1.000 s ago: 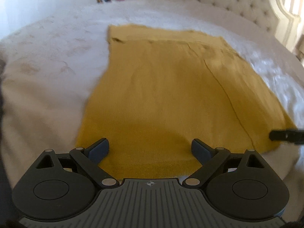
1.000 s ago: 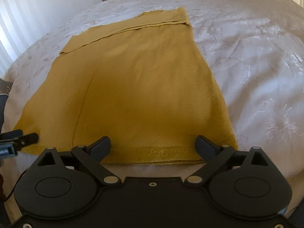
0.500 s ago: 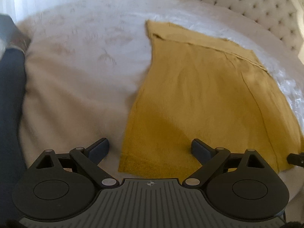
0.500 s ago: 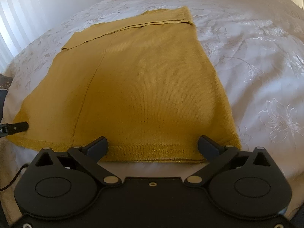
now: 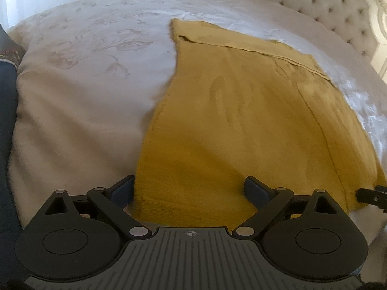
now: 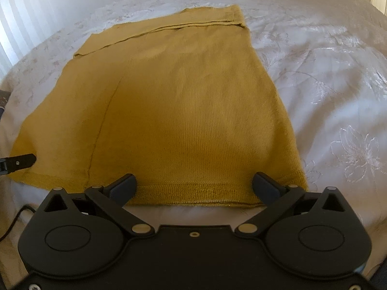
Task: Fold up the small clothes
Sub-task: 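Move both grippers to the sweater hem and close them on it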
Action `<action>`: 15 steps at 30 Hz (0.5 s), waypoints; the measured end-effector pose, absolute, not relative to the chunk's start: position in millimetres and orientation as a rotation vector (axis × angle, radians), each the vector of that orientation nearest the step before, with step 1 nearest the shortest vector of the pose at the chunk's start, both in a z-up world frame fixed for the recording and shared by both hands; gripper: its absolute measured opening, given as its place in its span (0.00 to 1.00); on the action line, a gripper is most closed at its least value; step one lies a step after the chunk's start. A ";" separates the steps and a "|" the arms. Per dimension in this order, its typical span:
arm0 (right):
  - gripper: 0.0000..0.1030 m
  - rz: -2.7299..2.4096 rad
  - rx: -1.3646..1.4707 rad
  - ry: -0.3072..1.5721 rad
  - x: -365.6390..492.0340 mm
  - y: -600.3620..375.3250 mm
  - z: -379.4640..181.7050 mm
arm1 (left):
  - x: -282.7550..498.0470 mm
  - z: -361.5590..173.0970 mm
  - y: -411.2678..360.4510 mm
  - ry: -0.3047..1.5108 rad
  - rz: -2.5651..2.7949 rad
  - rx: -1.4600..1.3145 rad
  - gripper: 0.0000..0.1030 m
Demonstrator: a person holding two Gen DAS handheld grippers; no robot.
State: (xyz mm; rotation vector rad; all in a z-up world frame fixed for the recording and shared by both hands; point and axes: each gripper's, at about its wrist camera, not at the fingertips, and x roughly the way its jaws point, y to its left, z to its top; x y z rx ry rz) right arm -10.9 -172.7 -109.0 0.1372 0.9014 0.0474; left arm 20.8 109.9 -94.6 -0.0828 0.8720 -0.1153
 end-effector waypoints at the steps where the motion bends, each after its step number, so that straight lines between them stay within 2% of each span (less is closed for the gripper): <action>1: 1.00 0.048 0.130 0.904 -10.8 -172.0 -109.4 | 20.6 -94.1 109.8 0.871 -0.127 -0.086 0.92; 8: 0.98 0.064 0.170 0.894 -14.1 -177.8 -99.1 | 15.3 -89.8 110.9 0.841 -0.126 -0.092 0.74; 10: 0.89 0.071 0.199 0.878 -17.4 -183.7 -91.7 | 14.8 -88.0 113.2 0.836 -0.122 -0.105 0.72; 15: 0.89 0.020 0.198 0.825 -24.3 -202.0 -71.6 | 12.6 -83.3 114.2 0.831 -0.128 -0.108 0.71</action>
